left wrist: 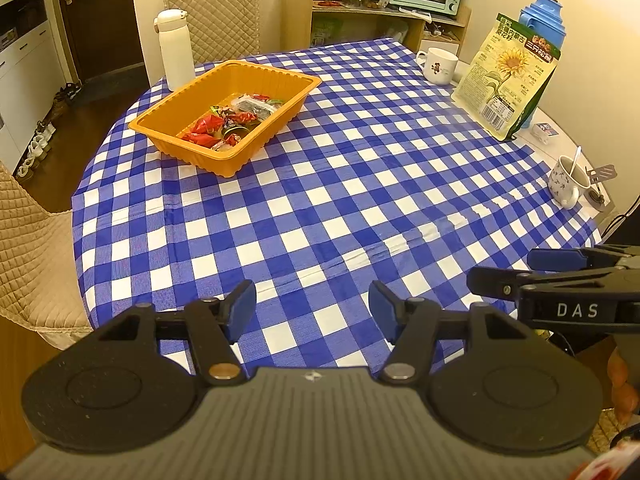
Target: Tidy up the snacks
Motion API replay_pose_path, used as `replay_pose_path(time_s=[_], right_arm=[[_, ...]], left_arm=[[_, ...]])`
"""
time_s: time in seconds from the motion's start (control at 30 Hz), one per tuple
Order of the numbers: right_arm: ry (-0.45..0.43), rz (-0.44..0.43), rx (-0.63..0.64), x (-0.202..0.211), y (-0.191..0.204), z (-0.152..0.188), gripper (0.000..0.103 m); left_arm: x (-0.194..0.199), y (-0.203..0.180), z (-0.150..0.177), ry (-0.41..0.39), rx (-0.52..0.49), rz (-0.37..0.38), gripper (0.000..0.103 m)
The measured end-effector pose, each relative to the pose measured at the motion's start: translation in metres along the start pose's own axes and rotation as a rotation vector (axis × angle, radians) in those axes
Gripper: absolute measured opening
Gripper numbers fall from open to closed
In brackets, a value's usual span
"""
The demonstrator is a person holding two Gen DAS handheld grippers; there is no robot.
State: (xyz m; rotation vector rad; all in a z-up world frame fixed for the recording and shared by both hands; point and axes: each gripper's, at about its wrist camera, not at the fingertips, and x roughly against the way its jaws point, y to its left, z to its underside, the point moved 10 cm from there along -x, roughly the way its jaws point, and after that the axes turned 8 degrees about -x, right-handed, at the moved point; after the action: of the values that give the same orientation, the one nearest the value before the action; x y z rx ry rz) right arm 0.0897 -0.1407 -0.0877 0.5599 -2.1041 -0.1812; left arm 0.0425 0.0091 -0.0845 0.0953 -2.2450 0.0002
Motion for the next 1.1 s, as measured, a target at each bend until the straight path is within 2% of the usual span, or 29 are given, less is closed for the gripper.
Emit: replay_pose_path(time_s=[1.1], right_arm=[[0.004,-0.002,0.000,-0.004,0.001,0.000,0.083]], left_arm=[[-0.014,0.008,-0.008,0.013,0.013,-0.004,0.060]])
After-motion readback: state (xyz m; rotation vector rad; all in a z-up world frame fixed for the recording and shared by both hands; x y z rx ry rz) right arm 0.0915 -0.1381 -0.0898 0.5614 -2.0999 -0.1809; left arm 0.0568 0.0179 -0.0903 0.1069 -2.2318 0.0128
